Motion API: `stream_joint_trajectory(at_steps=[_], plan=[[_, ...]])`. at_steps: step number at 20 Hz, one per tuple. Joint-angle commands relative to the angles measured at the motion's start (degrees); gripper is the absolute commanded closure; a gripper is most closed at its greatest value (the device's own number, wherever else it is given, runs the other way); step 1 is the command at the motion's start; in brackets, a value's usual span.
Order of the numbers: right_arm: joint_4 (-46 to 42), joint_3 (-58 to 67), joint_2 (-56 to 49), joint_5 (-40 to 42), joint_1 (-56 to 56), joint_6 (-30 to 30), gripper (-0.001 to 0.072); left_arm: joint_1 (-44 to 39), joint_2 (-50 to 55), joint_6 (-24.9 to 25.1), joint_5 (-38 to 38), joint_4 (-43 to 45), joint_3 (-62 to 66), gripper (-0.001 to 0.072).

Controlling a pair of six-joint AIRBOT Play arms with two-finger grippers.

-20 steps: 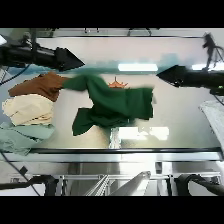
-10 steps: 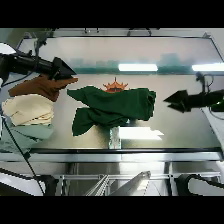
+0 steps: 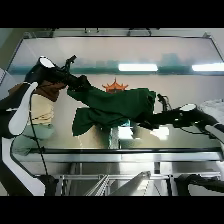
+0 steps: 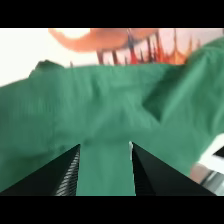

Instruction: Fold the shirts.

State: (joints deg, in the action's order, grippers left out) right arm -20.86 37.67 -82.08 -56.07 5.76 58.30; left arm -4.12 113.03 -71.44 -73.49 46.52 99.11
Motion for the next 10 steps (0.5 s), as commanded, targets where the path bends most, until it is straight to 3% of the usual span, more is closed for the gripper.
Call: stream_joint_trajectory(at_steps=[1,2,3,5,8,9,10], plan=[[14.75,0.17,-3.1,13.16,11.58,-0.02,0.0168,-1.73,6.62,-0.07,-1.57,0.5,6.97,0.0363],[17.53,1.25,-4.98,14.75,13.44,0.0,0.0205,-1.75,8.17,-0.13,-2.54,0.5,9.01,0.0362],[19.61,2.8,-7.1,15.34,14.86,-0.02,0.03,-1.73,9.4,-0.35,-3.13,0.48,10.49,0.0363],[21.14,6.75,-11.26,15.37,16.81,0.0,0.0317,-1.73,11.32,-1.22,-5.09,0.5,13.29,0.0362],[21.11,11.63,-15.65,14.16,17.88,0.0,0.0652,-1.16,12.63,-1.2,-8.04,1.07,16.0,0.0365],[20.48,12.2,-15.87,13.42,17.77,-0.04,0.0694,-1.03,12.41,-1.22,-8.13,2.64,16.04,0.0476],[18.71,12.24,-15.37,13.2,17.66,-0.02,0.0694,-0.48,12.13,-1.07,-8.55,4.5,16.04,0.0704]])
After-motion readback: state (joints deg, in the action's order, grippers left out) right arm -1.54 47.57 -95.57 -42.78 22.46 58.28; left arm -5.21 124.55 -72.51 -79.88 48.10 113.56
